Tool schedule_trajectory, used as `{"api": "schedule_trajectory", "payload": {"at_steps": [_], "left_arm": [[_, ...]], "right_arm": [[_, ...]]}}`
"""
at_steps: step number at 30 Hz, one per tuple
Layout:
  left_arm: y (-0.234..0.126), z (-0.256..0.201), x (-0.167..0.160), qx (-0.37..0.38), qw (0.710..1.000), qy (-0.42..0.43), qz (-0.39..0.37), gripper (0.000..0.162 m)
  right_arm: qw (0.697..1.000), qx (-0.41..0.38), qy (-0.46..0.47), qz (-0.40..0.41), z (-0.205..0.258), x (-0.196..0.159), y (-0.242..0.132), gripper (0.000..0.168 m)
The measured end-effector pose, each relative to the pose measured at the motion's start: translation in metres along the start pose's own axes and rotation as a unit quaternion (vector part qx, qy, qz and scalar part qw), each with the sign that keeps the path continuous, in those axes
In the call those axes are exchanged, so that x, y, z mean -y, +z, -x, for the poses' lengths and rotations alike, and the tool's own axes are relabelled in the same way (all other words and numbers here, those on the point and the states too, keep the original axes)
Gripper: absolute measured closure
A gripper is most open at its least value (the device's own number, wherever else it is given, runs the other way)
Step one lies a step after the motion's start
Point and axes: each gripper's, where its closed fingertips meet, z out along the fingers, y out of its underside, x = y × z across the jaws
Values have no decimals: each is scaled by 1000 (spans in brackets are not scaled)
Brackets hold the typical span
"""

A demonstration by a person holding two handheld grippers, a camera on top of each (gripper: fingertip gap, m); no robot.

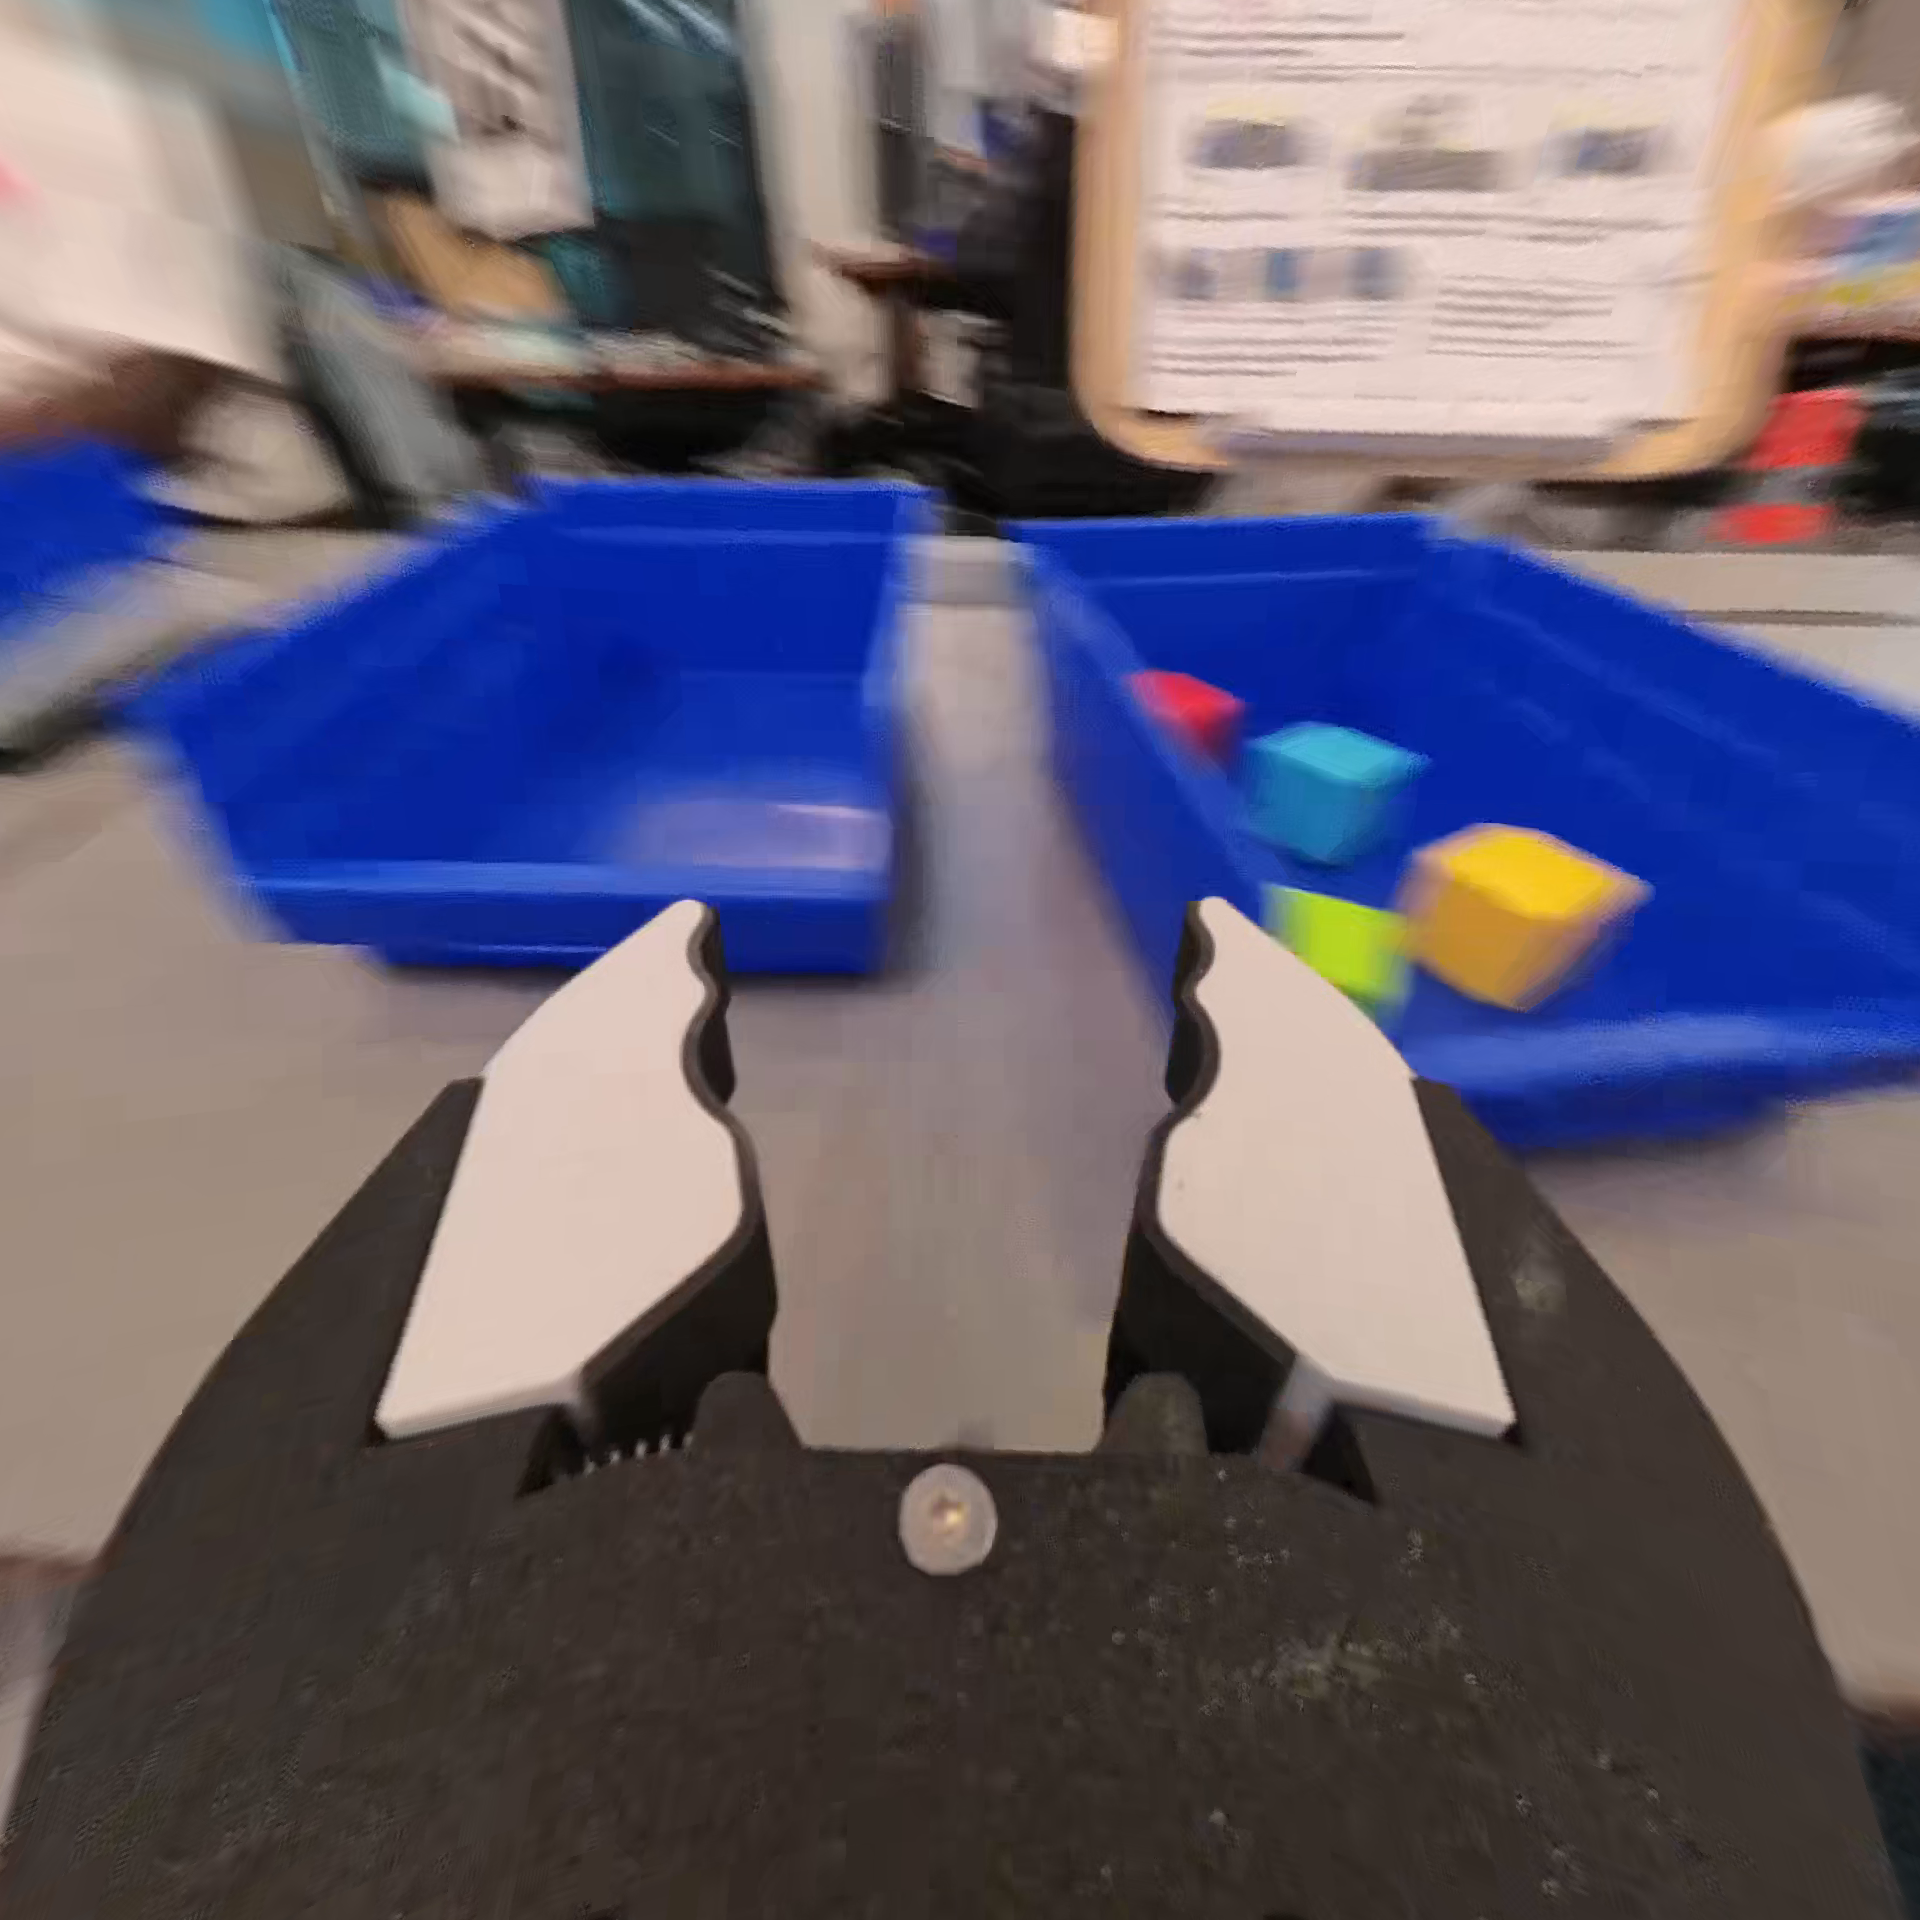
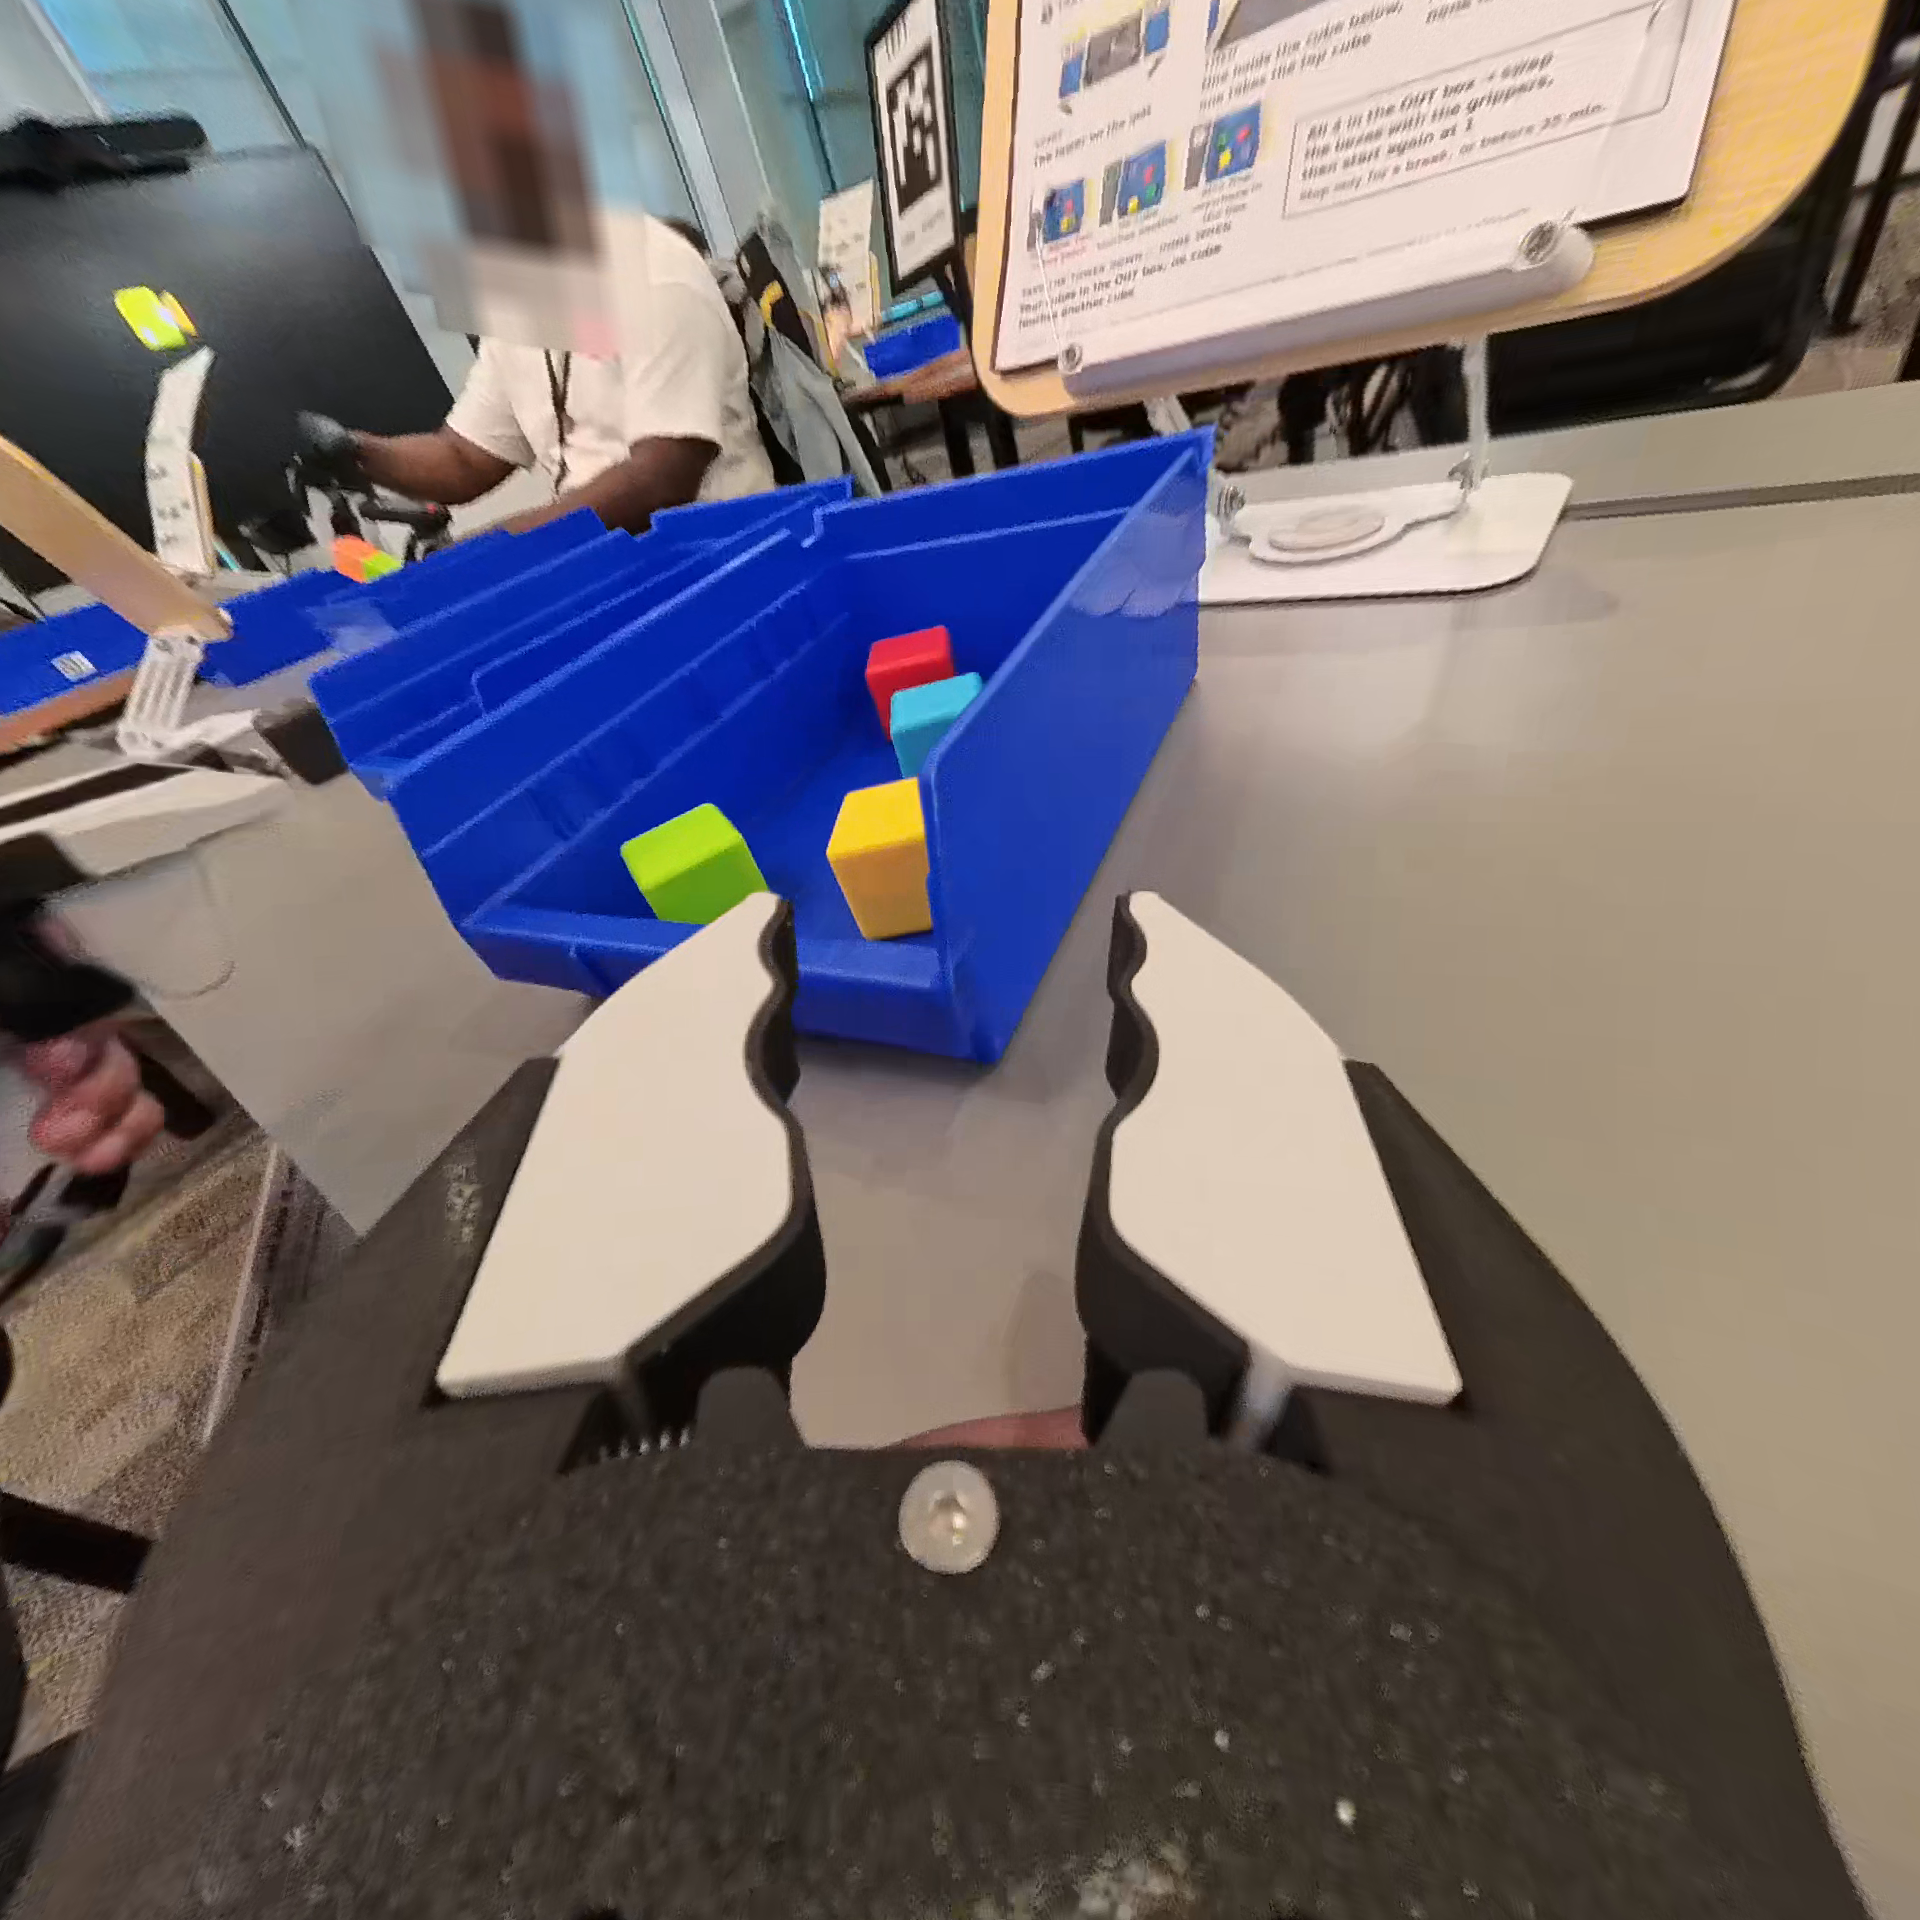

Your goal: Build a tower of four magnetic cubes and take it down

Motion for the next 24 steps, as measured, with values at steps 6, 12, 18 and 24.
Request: {"api": "schedule_trajectory", "payload": {"at_steps": [6, 12, 18, 24], "left_arm": [[35, 168, 3, 190, 981, 0, 28, 85], [96, 232, -7, 146, 984, -58, 87, 79], [141, 240, -16, 71, 987, -81, 116, 91], [146, 224, -14, -6, 985, -117, 125, 157]], "right_arm": [[1000, 9, -16, -16, -10, 12, -1, 122], [999, 35, -9, -7, 0, 7, 7, 127], [998, 54, -9, 4, 9, 2, 10, 129], [998, 60, -2, 7, 9, 1, 9, 133]]}}
